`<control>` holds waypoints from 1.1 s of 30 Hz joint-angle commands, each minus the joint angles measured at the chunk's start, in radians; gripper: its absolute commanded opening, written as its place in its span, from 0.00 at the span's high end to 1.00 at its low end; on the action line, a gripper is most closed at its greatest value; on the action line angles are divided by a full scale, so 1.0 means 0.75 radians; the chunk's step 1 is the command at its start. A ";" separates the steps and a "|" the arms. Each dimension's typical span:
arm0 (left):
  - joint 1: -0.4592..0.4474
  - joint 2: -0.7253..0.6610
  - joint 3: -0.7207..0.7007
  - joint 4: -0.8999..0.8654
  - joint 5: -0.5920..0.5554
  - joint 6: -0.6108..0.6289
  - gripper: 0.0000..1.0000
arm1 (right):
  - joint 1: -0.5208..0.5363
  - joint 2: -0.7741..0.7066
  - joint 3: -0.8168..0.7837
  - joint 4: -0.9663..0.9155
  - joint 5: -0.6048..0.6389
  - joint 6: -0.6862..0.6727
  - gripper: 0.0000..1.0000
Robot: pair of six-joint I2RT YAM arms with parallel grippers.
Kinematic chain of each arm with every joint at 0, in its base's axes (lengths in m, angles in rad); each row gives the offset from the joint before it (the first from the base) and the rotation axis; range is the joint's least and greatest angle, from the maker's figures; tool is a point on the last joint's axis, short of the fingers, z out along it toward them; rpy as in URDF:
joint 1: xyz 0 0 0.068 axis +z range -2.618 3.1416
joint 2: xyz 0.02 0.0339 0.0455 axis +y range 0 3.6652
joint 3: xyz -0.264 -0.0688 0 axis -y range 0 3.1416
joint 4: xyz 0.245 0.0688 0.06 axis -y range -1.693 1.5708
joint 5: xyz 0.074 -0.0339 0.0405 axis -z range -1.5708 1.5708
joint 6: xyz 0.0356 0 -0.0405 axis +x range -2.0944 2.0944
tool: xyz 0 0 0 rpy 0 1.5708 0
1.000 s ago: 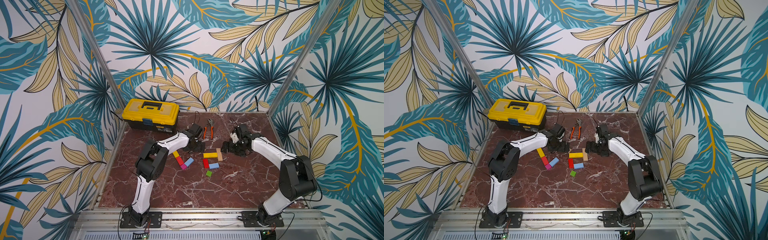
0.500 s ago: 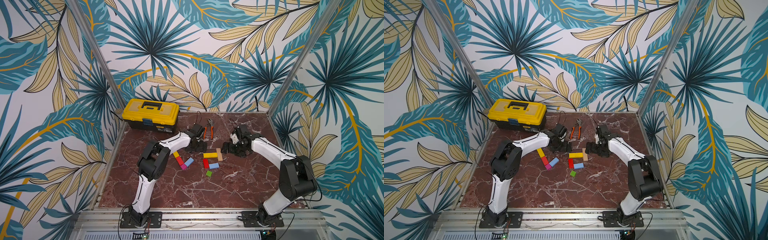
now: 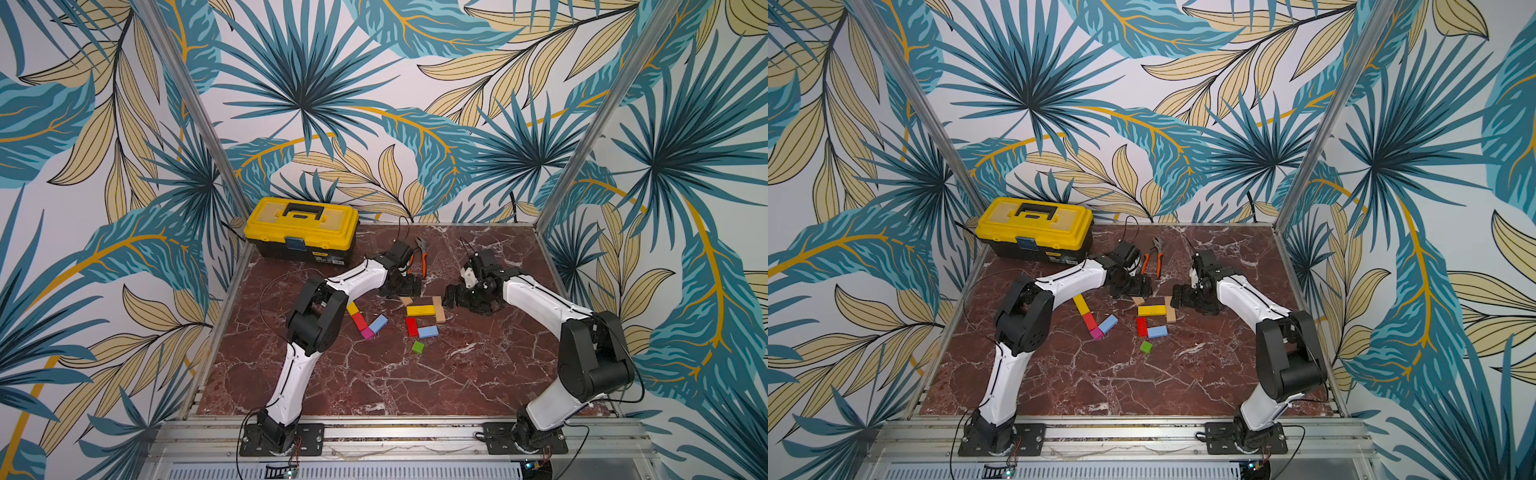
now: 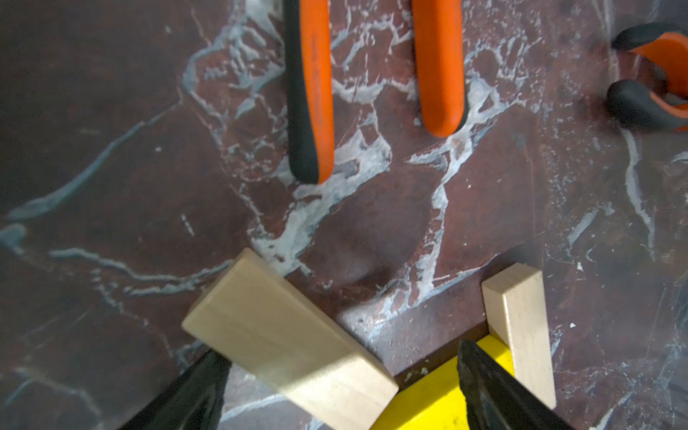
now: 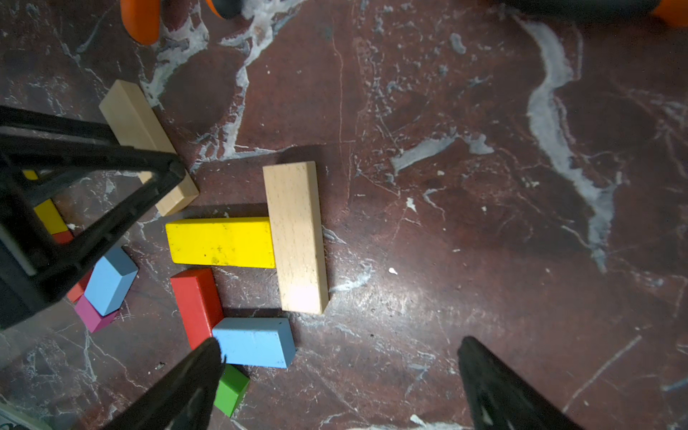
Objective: Assemble the letter v with building blocks
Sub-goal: Adjust the building block at the center of the board.
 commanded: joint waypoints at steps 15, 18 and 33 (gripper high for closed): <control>-0.008 0.074 -0.001 -0.021 -0.162 0.093 0.37 | -0.007 -0.077 -0.075 0.019 -0.030 0.006 0.00; -0.007 0.069 -0.004 -0.026 -0.176 0.115 0.44 | -0.007 -0.081 -0.079 0.021 -0.032 0.011 0.01; 0.013 0.023 -0.044 -0.090 -0.279 0.303 0.59 | -0.006 -0.085 -0.087 0.034 -0.043 0.030 0.00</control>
